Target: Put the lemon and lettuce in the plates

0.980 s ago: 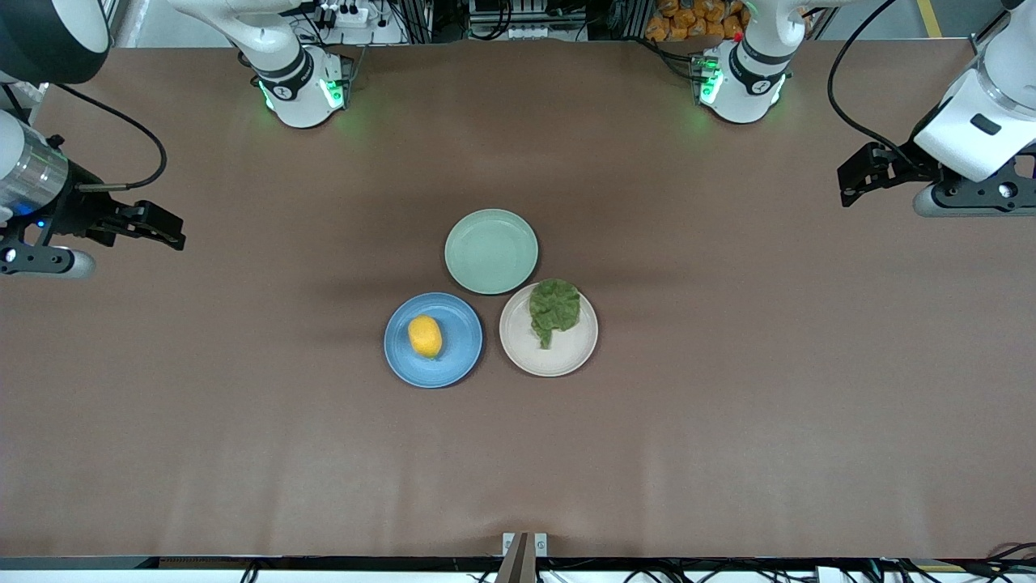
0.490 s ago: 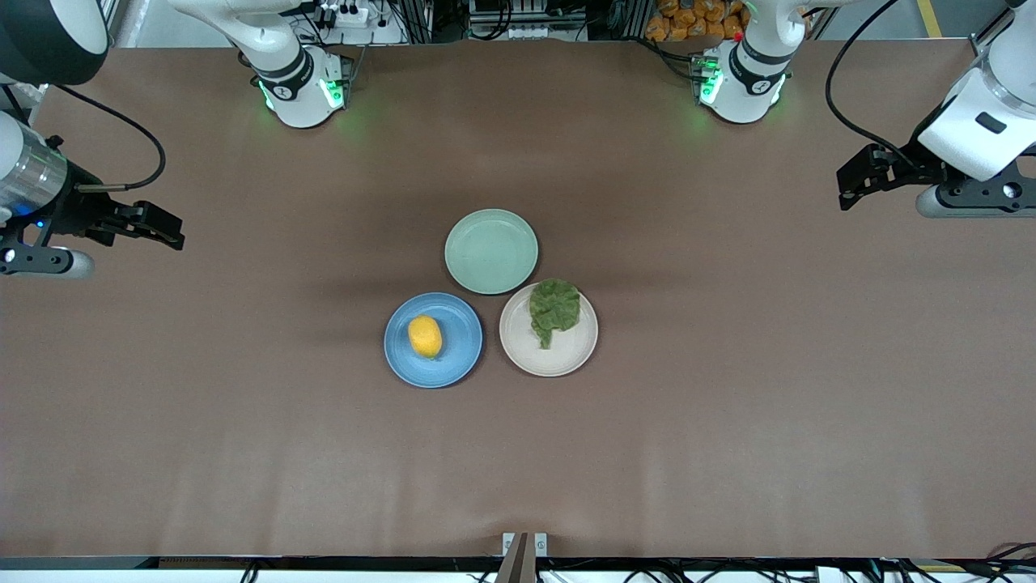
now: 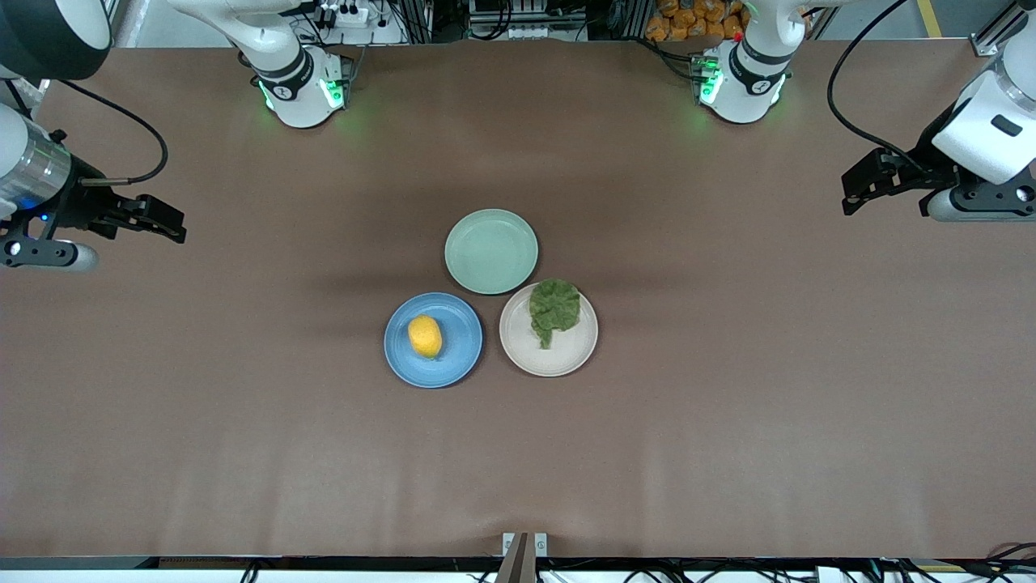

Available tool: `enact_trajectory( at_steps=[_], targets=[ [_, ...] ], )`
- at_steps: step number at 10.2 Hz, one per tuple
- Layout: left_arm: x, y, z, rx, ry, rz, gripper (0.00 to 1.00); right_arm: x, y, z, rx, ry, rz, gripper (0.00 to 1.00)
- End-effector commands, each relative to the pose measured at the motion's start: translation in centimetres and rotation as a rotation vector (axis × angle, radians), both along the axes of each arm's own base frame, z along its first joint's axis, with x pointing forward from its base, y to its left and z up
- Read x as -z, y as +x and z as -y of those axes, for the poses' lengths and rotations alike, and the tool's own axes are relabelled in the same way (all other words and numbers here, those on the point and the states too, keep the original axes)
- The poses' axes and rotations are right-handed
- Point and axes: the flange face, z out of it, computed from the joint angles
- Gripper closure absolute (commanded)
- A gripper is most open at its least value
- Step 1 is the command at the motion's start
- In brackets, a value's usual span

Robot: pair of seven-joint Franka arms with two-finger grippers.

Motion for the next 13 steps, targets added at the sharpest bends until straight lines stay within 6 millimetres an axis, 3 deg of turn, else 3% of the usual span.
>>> enact_trajectory(
  at_steps=[1, 6, 13],
  targets=[
    [-0.4, 0.0, -0.2, 0.017, -0.011, 0.013, 0.0, -0.3, -1.3, 0.2, -0.007, 0.015, 0.01, 0.0],
    [-0.5, 0.0, -0.6, 0.008, -0.011, 0.015, 0.0, -0.3, -1.4, 0.2, -0.007, 0.015, 0.014, 0.0],
    [-0.5, 0.1, -0.8, 0.015, 0.01, 0.018, 0.0, -3.0, -1.0, 0.0, -0.044, 0.02, 0.054, 0.0]
  ],
)
